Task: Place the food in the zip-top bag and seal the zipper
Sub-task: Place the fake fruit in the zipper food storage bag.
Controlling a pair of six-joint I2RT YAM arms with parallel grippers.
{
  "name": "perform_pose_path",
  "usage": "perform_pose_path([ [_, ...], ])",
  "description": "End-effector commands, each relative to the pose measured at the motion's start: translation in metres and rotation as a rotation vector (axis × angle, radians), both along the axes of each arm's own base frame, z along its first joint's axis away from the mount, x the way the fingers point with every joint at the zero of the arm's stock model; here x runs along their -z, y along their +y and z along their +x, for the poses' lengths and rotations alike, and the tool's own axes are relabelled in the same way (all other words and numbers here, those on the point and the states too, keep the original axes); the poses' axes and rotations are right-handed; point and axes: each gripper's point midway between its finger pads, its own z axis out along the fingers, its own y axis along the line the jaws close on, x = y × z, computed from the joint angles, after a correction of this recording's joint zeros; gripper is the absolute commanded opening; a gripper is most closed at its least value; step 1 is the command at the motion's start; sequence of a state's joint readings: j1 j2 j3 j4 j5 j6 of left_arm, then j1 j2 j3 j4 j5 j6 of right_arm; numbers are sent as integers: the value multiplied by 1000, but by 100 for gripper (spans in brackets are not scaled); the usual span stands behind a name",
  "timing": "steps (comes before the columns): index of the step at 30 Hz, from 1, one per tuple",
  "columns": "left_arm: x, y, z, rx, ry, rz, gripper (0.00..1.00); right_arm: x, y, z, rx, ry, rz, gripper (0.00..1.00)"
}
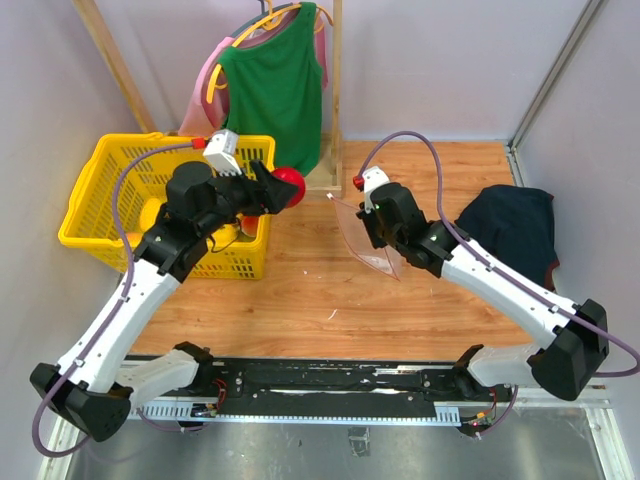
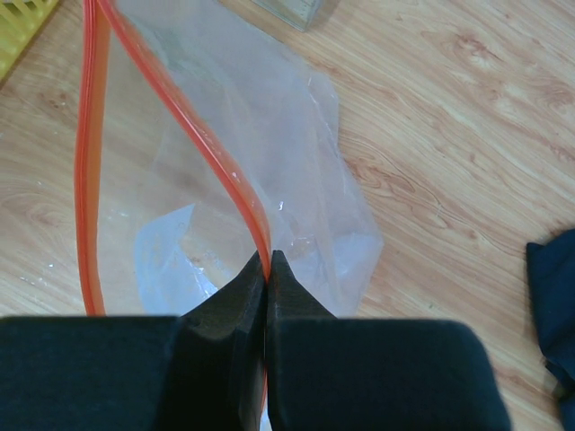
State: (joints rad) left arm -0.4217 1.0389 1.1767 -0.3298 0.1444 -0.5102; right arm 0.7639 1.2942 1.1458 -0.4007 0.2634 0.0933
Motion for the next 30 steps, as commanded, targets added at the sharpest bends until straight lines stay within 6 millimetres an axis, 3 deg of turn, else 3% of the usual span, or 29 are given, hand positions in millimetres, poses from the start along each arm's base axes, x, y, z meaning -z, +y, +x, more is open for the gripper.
perform_pose_path([
  [1, -18, -36, -11, 86, -73, -84, 31, -14, 19, 0, -28, -13, 68, 1],
  [8, -9, -79, -20, 168, -102, -108, 30, -15, 25, -1, -46, 1, 92, 1],
  [15, 19, -106, -24, 191, -86, -126, 29, -16, 34, -5, -77, 19, 136, 1],
  [21, 49, -119, -22, 192, -37, -102, 29, -18, 41, -9, -98, 30, 172, 1],
  [30, 93, -116, -17, 152, 72, -12, 29, -24, 41, -12, -111, 22, 197, 1],
])
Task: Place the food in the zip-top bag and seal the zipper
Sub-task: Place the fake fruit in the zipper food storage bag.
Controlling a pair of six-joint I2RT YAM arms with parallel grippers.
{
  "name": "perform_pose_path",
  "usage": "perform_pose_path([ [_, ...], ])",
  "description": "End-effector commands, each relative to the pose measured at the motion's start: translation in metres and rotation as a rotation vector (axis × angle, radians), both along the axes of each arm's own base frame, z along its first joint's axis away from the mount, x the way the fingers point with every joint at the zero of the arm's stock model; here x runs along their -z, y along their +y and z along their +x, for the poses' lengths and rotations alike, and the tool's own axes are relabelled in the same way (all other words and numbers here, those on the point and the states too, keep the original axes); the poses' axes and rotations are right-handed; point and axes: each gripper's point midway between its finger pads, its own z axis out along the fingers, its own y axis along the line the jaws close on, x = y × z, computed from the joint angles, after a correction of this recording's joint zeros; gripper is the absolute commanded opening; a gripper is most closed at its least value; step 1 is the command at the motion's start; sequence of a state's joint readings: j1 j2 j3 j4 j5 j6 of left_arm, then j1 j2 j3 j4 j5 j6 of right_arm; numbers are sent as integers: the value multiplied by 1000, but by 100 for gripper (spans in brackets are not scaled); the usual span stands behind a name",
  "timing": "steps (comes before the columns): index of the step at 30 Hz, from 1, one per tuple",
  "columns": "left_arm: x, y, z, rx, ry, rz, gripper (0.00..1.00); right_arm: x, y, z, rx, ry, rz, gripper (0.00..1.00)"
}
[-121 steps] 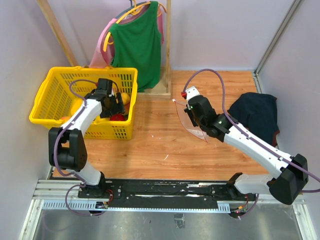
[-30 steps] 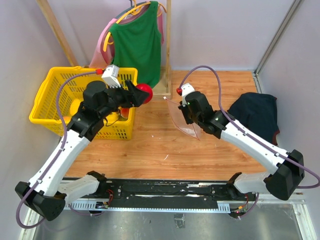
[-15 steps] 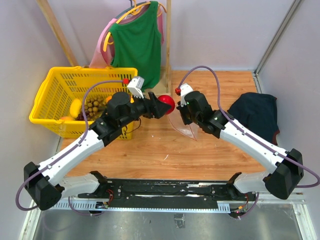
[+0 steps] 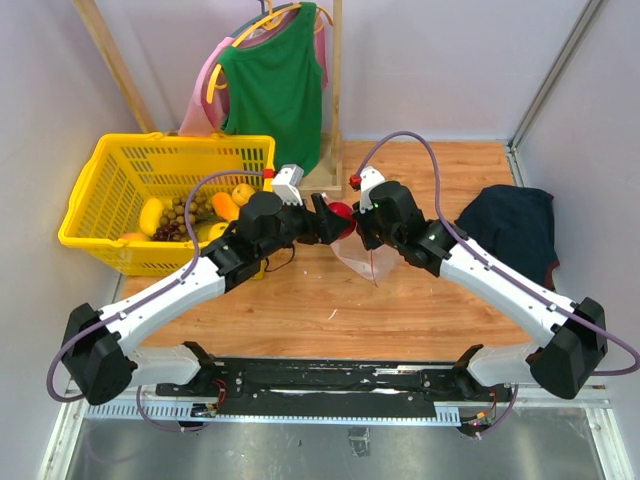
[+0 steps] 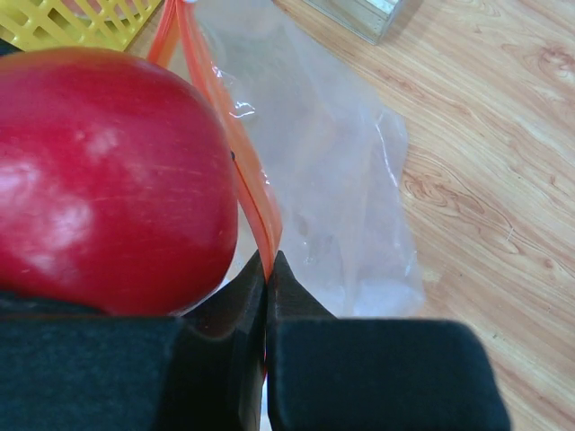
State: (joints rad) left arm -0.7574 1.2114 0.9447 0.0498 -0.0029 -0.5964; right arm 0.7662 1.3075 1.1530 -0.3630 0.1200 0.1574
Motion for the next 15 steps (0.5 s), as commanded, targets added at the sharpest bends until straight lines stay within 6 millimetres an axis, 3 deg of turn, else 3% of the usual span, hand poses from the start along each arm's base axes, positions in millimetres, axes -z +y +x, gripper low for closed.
perform_pose_path([
  [1, 11, 0, 3, -30, 23, 31, 29, -23, 12, -3, -26, -36, 75, 1],
  [5, 21, 6, 9, -69, 52, 92, 29, -26, 12, -5, -32, -41, 85, 1],
  [15, 35, -7, 10, -38, 105, 134, 36, -26, 18, -8, -52, -31, 119, 1],
])
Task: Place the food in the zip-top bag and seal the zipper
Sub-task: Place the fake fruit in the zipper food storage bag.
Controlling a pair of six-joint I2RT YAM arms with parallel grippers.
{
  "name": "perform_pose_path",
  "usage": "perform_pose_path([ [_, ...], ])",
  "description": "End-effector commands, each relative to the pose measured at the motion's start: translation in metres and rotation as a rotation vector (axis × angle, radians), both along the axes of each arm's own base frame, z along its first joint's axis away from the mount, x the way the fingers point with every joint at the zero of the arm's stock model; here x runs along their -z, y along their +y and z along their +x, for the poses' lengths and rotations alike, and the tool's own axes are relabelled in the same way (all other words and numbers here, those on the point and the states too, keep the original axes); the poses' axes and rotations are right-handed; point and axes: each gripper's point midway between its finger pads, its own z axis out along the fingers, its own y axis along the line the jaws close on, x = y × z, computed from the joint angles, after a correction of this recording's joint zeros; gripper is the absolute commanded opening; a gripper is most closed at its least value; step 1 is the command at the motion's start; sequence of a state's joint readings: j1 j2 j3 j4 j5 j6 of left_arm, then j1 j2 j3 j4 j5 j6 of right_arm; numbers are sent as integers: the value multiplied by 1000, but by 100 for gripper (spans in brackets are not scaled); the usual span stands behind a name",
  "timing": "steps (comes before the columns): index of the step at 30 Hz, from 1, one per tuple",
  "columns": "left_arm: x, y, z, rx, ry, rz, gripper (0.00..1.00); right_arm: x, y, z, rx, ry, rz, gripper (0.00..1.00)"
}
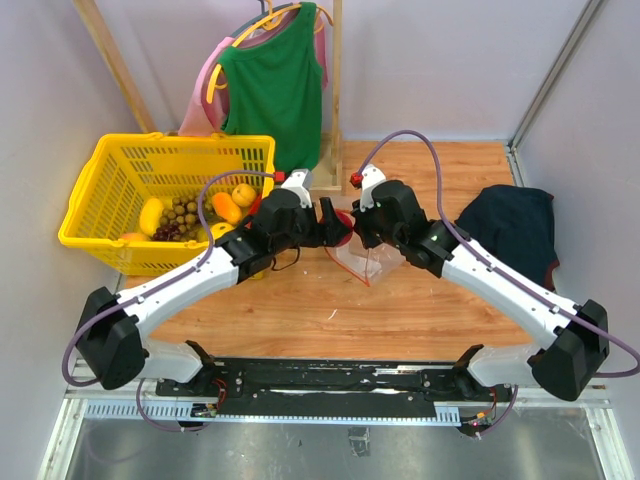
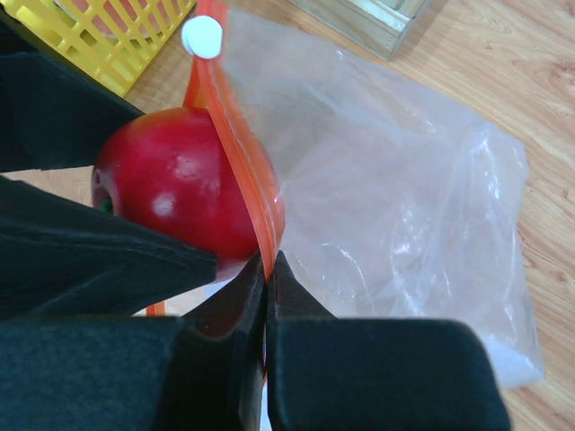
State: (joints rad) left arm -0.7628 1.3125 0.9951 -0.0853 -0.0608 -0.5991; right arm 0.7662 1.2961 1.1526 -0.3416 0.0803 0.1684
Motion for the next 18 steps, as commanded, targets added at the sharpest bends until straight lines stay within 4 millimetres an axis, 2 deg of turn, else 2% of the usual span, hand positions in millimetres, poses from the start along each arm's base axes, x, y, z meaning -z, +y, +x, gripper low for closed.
perform_pose_path([
  [1, -14, -11, -1, 24, -22, -12, 37, -18, 11, -4, -22, -27, 75, 1],
  [5, -17, -16, -4, 42, -38, -15, 44, -16, 14, -6, -30, -18, 85, 1],
  [9, -10, -18, -3, 39, -22, 8, 51, -17, 16, -8, -42, -12, 101, 1],
  [18, -12, -17, -5, 36, -28, 14, 81, -16, 17, -9, -44, -8, 109, 1],
])
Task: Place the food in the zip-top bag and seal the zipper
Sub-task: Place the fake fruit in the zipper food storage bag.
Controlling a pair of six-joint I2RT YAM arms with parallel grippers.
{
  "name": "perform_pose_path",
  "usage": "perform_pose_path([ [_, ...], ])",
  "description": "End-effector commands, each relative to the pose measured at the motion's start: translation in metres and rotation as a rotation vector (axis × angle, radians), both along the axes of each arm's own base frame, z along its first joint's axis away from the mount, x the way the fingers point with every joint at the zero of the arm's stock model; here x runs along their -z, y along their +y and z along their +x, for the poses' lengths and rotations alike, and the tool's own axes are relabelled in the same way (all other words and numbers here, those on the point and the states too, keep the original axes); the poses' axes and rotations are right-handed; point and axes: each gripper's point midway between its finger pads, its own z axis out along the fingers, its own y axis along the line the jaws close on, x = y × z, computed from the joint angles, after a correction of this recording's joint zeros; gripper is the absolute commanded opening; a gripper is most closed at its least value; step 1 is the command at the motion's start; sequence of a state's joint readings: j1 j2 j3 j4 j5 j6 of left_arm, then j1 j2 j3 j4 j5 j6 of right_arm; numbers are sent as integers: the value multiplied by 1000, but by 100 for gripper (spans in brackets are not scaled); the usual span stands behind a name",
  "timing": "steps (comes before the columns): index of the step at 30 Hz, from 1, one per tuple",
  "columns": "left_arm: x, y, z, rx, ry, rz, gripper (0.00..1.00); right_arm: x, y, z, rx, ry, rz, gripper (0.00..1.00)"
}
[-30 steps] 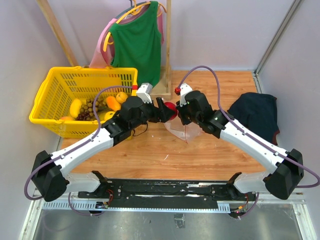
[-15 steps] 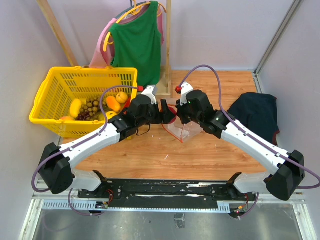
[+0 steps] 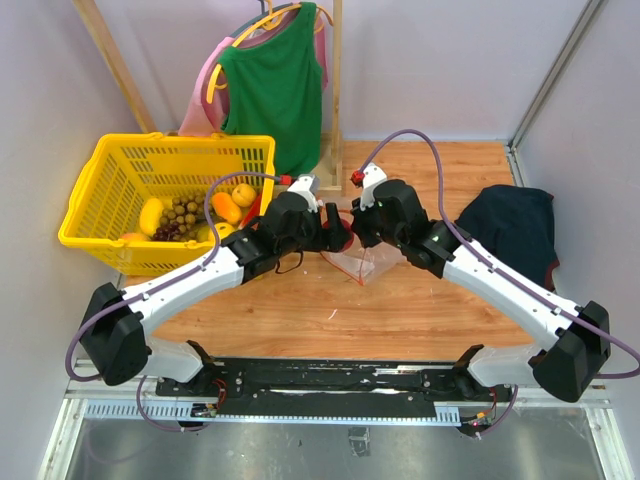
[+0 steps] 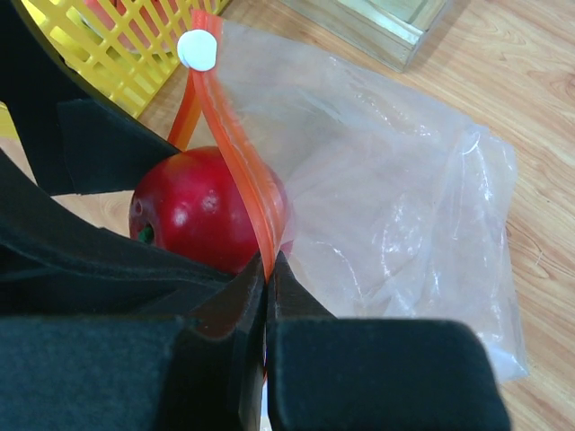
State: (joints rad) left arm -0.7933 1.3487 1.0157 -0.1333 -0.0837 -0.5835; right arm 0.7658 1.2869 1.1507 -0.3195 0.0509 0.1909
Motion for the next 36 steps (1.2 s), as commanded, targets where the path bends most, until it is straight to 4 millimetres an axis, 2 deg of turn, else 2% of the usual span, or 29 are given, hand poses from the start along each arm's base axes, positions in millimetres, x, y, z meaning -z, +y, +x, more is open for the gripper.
perform_pose_path([
  [1, -28, -11, 0, 20, -55, -47, 84, -9, 11, -7, -32, -8, 63, 1],
  [4, -31, -10, 0, 19, -59, -50, 91, -8, 11, -7, -31, -5, 62, 1],
  [6, -33, -10, -1, 21, -63, -52, 99, -7, 11, -7, -31, -4, 61, 1],
  [13, -49, -4, -4, 18, -86, -61, 99, -5, 9, -6, -24, -2, 58, 1],
  [23, -88, 22, -7, -33, -159, -15, 99, -2, 6, -5, -16, 1, 50, 1],
  [29, -113, 48, -5, -102, -216, 42, 99, 0, 5, -4, -13, 2, 47, 1],
  [32, -122, 69, -1, -174, -243, 88, 99, 1, 5, -4, -12, 3, 44, 1],
  [36, -123, 103, 8, -252, -231, 131, 99, 2, 4, -4, -11, 4, 43, 1],
])
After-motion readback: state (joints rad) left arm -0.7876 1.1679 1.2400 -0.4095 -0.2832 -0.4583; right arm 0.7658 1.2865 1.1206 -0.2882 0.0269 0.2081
